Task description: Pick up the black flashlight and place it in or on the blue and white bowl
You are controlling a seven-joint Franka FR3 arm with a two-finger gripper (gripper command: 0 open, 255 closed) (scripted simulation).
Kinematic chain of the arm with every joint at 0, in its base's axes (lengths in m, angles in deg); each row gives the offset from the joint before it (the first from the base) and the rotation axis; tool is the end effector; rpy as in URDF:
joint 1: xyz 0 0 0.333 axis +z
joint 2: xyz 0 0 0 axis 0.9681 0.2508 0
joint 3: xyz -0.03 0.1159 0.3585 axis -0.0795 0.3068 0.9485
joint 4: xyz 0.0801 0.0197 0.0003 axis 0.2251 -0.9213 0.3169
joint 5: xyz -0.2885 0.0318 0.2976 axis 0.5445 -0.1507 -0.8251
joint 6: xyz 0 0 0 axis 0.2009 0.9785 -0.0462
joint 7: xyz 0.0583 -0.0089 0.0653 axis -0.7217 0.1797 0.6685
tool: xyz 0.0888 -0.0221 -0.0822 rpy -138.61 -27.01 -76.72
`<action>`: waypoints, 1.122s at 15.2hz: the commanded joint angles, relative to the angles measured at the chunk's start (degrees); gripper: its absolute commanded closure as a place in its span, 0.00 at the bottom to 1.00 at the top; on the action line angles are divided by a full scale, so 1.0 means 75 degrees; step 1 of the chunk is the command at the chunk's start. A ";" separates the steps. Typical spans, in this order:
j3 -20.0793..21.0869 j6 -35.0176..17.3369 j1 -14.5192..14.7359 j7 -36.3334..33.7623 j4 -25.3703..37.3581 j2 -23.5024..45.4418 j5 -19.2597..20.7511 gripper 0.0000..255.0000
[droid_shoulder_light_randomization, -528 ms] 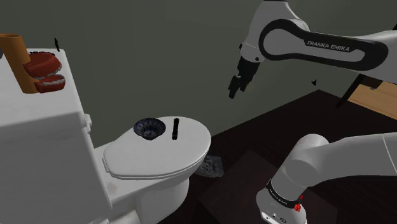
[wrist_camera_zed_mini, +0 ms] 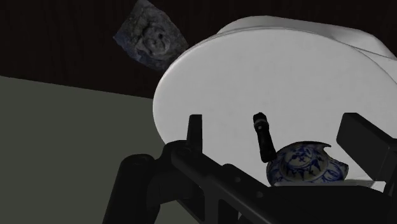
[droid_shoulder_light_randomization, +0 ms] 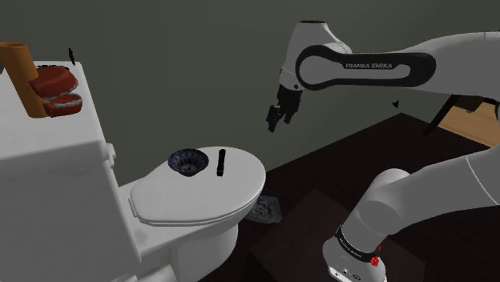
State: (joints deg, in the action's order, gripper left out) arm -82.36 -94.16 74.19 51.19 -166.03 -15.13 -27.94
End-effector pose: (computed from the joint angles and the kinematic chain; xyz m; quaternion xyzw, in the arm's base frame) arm 0.3716 0.0420 0.5643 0.9982 0.0023 0.0429 0.0423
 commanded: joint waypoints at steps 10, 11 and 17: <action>0.0540 -0.1817 -0.0167 -0.1333 0.1015 0.3190 0.0098 0.00; 0.0571 -0.1938 -0.0175 -0.1457 0.1163 0.3494 0.0138 0.00; 0.0651 -0.2483 -0.0138 -0.2175 0.2254 0.5342 0.0435 0.00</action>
State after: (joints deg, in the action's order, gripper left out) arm -77.43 -112.17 73.16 35.63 -150.75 22.44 -25.09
